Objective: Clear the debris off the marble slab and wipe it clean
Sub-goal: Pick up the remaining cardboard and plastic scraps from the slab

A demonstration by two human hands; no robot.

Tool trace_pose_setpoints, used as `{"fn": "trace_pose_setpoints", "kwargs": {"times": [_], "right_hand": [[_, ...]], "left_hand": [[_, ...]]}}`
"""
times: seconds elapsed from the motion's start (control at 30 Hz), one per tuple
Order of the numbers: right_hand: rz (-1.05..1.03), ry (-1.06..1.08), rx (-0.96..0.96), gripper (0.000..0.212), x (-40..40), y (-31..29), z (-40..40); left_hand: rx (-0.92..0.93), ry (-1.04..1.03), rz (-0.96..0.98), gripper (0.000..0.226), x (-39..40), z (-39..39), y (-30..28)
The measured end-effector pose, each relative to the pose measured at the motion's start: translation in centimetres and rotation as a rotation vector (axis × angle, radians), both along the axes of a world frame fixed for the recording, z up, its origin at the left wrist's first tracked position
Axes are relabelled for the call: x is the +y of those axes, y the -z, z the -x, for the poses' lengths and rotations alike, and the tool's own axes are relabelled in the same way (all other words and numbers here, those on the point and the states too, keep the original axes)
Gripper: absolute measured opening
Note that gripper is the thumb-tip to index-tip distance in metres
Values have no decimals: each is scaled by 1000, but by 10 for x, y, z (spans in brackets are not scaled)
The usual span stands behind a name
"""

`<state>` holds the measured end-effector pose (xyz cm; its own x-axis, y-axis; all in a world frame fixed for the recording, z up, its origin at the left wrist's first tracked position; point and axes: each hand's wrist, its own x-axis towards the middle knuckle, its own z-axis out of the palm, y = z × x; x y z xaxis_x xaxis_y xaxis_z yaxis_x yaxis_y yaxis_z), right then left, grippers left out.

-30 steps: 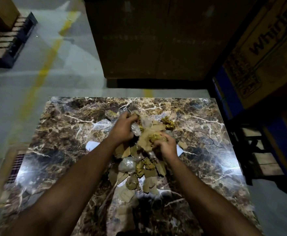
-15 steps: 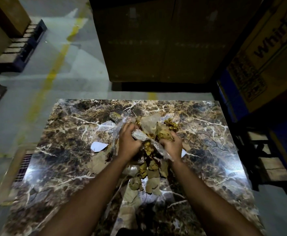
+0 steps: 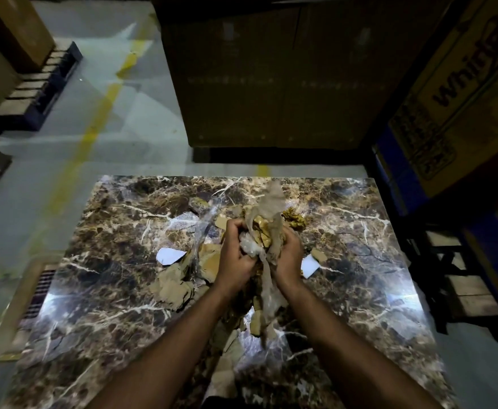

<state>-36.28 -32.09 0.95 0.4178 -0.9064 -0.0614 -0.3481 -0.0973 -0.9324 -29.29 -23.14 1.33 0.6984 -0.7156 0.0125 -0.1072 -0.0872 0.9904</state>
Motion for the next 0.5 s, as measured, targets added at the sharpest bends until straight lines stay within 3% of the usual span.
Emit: {"fn": "trace_pose_setpoints", "kwargs": {"times": [0.1, 0.17, 0.23, 0.27, 0.3, 0.33, 0.37, 0.43, 0.5], "right_hand": [[58, -40, 99, 28, -1, -9, 2], [112, -110, 173, 47, -4, -12, 4], [180, -177, 187, 58, -4, -21, 4], [197, -210, 166, 61, -4, -25, 4], [210, -250, 162, 65, -4, -27, 5], [232, -292, 162, 72, -3, -29, 5], [234, -344, 161, 80, -4, -30, 7], [143, -448, 119, 88, -5, -31, 14], [29, -534, 48, 83, -2, -35, 21]], "left_hand": [[53, -8, -4, 38, 0, 5, -8], [117, 0, -4, 35, -1, 4, -14], [203, -76, -41, 70, -3, 1, -21], [287, -97, -44, 77, -4, -1, -26], [336, -133, -44, 60, -4, -2, -29], [306, -166, -38, 35, -4, -2, -31], [252, -184, -51, 24, -3, -2, -31], [178, -205, -74, 32, -1, -2, -31], [101, -235, -98, 40, 1, -1, -29]]}}
